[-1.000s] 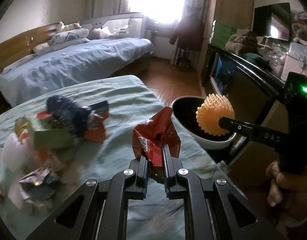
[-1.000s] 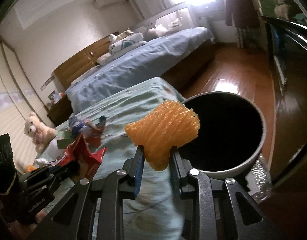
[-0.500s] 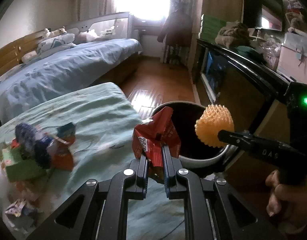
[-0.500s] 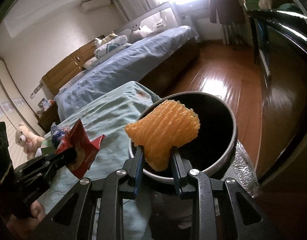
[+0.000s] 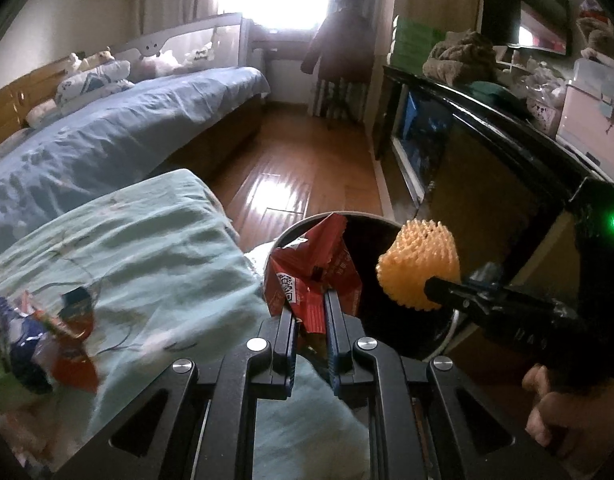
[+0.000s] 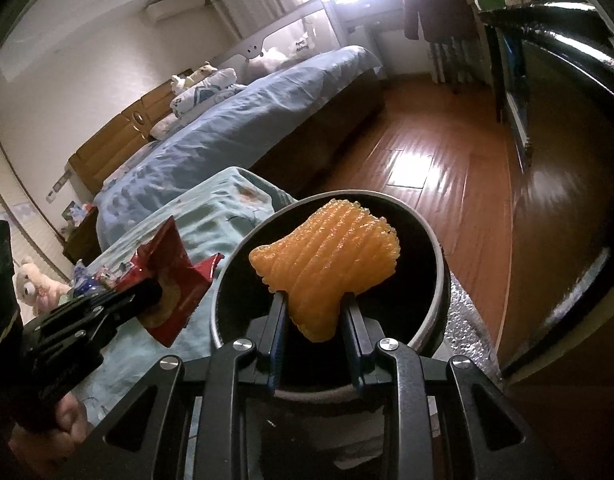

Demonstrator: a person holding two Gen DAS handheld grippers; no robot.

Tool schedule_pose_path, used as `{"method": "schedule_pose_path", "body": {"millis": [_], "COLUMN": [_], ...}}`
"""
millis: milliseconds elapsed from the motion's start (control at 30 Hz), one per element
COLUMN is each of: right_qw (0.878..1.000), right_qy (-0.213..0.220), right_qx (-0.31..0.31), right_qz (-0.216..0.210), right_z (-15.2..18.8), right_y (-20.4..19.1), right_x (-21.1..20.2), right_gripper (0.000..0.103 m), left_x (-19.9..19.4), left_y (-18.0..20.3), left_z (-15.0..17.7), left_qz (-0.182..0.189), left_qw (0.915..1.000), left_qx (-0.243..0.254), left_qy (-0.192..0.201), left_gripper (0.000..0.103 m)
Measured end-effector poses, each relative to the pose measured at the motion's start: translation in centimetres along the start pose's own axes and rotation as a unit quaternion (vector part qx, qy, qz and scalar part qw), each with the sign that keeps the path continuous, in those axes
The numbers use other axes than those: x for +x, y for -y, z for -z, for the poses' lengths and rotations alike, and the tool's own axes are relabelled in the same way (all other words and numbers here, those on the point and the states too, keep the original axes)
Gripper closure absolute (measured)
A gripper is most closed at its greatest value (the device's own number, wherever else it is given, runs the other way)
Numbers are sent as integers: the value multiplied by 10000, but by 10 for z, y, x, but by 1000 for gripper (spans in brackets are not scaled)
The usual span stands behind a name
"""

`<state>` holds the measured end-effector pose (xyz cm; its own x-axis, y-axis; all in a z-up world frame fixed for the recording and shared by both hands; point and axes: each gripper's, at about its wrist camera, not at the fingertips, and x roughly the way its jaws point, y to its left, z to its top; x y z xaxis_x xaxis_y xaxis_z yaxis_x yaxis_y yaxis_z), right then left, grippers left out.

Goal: Collect trash
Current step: 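Carry both items over the bin and open both tools to drop them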

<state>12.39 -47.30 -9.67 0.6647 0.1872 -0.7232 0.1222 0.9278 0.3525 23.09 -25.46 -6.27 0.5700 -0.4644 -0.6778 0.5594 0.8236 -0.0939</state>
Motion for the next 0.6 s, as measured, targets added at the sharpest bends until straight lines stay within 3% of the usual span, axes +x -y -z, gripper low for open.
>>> {"method": "schedule_pose_path", "body": {"millis": [233, 400, 467, 533, 600], "right_qw": [9999, 9999, 9999, 9998, 9998], "right_qy": [-64, -69, -71, -72, -60], "right_qx": [43, 63, 79, 99, 97], "right_qz": [67, 113, 124, 142, 164], "right_z": [-5, -9, -11, -12, -13], "right_y": [7, 10, 12, 12, 12], "right_x": [7, 11, 11, 12, 12], "right_gripper": [75, 73, 71, 61, 57], "left_x": [20, 27, 29, 29, 25], "left_y": [2, 3, 5, 7, 8], "left_z": [-9, -10, -11, -10, -8], "left_qz": [68, 54, 30, -2, -42], "left_qw": [9999, 9998, 9998, 9998, 9999], "left_qx": [-53, -97, -80, -76, -74], "left_qy": [-132, -173, -181, -169, -116], "left_gripper": [91, 84, 76, 64, 56]}}
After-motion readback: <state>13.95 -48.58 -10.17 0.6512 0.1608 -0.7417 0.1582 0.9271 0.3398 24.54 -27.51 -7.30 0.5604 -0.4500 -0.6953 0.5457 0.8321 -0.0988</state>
